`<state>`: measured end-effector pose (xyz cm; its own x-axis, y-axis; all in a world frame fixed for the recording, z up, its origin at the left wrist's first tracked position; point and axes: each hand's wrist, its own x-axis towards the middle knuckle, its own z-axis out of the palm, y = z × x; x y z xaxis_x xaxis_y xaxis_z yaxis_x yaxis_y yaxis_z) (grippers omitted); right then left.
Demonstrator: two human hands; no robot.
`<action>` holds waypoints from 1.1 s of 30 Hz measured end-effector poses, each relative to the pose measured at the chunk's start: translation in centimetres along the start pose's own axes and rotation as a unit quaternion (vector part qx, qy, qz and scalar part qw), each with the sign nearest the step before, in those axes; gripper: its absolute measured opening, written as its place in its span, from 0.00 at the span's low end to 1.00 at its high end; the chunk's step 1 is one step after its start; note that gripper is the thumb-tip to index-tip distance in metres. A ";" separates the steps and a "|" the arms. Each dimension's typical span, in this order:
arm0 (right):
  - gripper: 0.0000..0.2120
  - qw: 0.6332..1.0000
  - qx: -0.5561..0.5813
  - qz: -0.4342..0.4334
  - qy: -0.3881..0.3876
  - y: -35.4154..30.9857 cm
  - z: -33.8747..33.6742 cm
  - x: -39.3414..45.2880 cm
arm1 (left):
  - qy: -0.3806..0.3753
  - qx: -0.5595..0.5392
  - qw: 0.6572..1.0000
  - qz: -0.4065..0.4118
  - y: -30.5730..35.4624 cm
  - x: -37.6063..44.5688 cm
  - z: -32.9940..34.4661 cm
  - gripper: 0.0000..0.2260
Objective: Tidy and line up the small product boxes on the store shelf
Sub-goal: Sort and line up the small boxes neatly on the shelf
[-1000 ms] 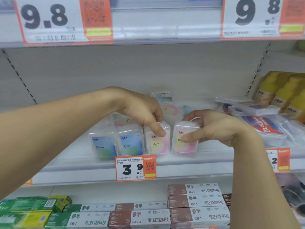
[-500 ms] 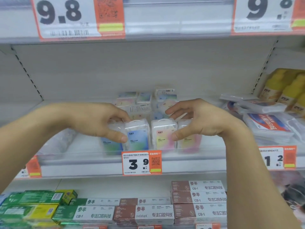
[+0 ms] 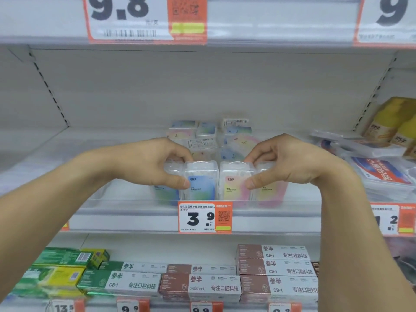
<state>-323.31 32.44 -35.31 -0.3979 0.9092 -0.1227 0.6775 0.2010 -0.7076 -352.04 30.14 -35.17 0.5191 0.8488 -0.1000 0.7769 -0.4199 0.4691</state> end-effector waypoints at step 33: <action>0.16 1.000 -0.016 0.017 -0.020 0.6 0.0 0.0 | -0.015 -0.027 1.000 -0.001 -0.4 0.1 -0.1 0.09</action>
<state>-322.88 32.53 -35.74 -0.3979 0.9008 -0.1738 0.7100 0.1824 -0.6801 -352.31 30.38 -35.29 0.5290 0.8391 -0.1270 0.7581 -0.4000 0.5150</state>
